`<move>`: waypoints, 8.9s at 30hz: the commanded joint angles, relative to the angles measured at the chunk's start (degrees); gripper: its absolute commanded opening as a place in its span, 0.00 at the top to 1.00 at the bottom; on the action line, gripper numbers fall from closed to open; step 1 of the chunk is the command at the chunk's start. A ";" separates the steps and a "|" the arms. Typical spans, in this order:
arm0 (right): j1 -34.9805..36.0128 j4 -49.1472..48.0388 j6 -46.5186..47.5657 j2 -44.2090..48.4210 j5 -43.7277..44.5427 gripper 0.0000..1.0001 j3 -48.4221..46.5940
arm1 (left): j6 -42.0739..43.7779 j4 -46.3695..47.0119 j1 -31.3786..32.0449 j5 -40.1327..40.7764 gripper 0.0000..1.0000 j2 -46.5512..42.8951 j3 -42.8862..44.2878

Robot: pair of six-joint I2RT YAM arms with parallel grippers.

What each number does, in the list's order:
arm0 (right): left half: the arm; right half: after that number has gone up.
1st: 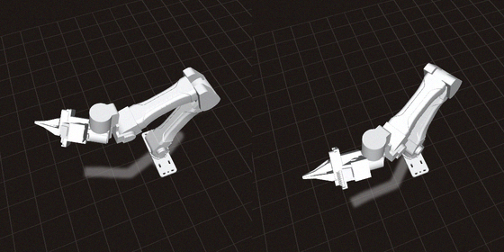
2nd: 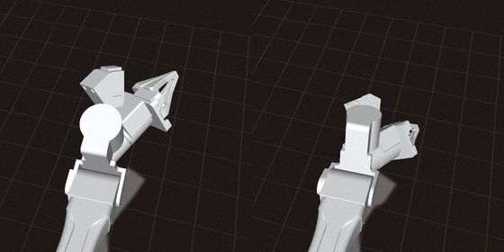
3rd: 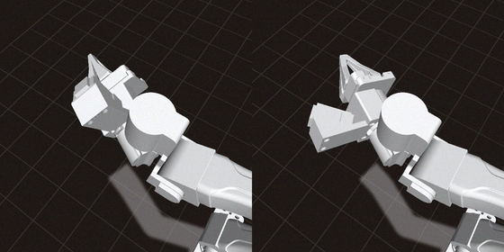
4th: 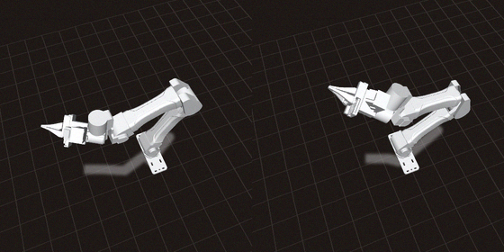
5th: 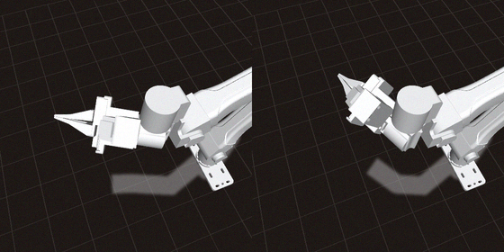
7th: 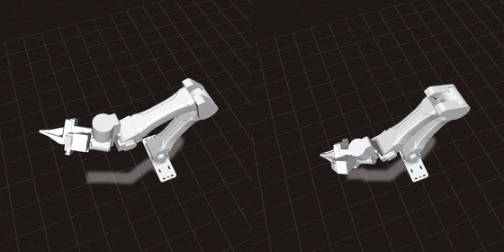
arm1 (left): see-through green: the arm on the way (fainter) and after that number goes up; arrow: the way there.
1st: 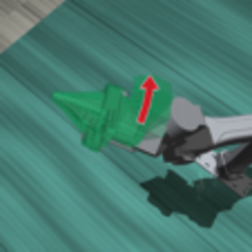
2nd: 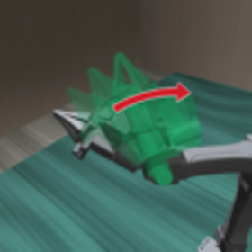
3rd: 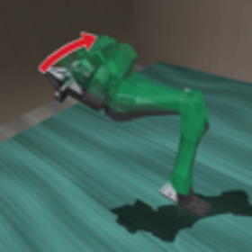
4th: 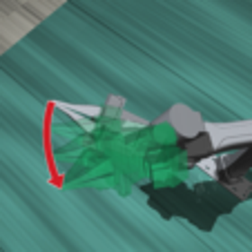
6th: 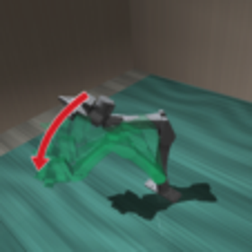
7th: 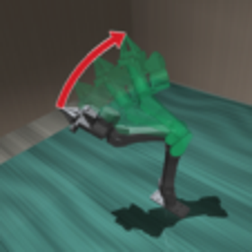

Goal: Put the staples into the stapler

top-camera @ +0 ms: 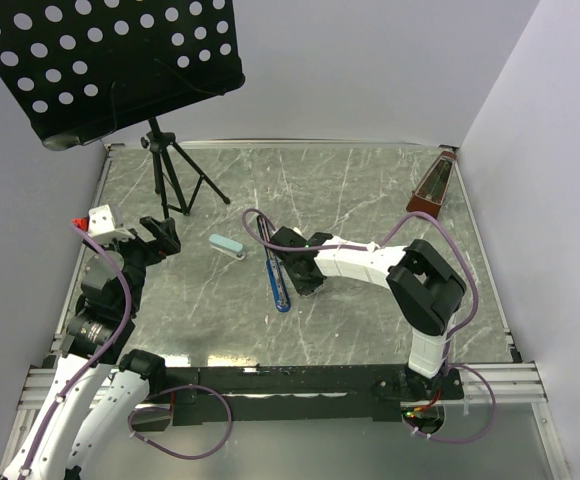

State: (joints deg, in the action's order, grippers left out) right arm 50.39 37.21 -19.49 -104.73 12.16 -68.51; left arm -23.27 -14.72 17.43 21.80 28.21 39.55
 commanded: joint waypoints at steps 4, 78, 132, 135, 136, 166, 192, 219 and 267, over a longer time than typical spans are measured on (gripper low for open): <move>0.06 -2.06 0.77 2.33 -1.35 0.76 2.07 | -0.11 0.92 -0.29 -0.62 0.01 -0.78 -0.09; 5.51 -6.19 -8.73 -1.18 3.22 0.85 -9.19 | -0.73 0.75 -0.29 0.35 0.01 -3.33 -0.18; 5.68 -4.17 -9.25 -1.09 1.20 0.85 -11.20 | -0.73 1.01 -0.29 -0.09 0.00 -3.07 -0.26; 5.68 -3.90 -9.43 -1.79 1.02 0.85 -11.38 | -0.73 0.92 -0.29 -0.01 0.01 -3.07 -0.26; 5.68 -3.81 -9.34 -2.06 0.76 0.85 -11.47 | -0.64 0.92 -0.29 -0.09 0.01 -3.16 -0.26; 5.68 2.17 -9.52 -4.78 2.96 0.85 -15.25 | -0.82 0.92 -0.29 -0.27 0.01 -2.63 -0.35; 5.42 1.28 -8.38 -6.01 0.58 0.85 -16.04 | -0.73 1.10 -0.29 -0.45 0.01 -2.54 -0.35; 5.07 1.20 -8.64 -3.99 2.16 0.86 -14.72 | -0.73 1.01 -0.29 -0.27 0.01 -2.72 -0.35; 5.07 1.11 -8.38 -8.39 1.02 0.86 -14.72 | -0.73 1.01 -0.29 -0.44 0.01 -2.37 -0.35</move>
State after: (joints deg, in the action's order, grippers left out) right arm 55.48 38.37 -27.62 -110.83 12.84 -81.78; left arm -23.46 -14.90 17.43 21.82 25.39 39.55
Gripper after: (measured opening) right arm 0.200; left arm 0.995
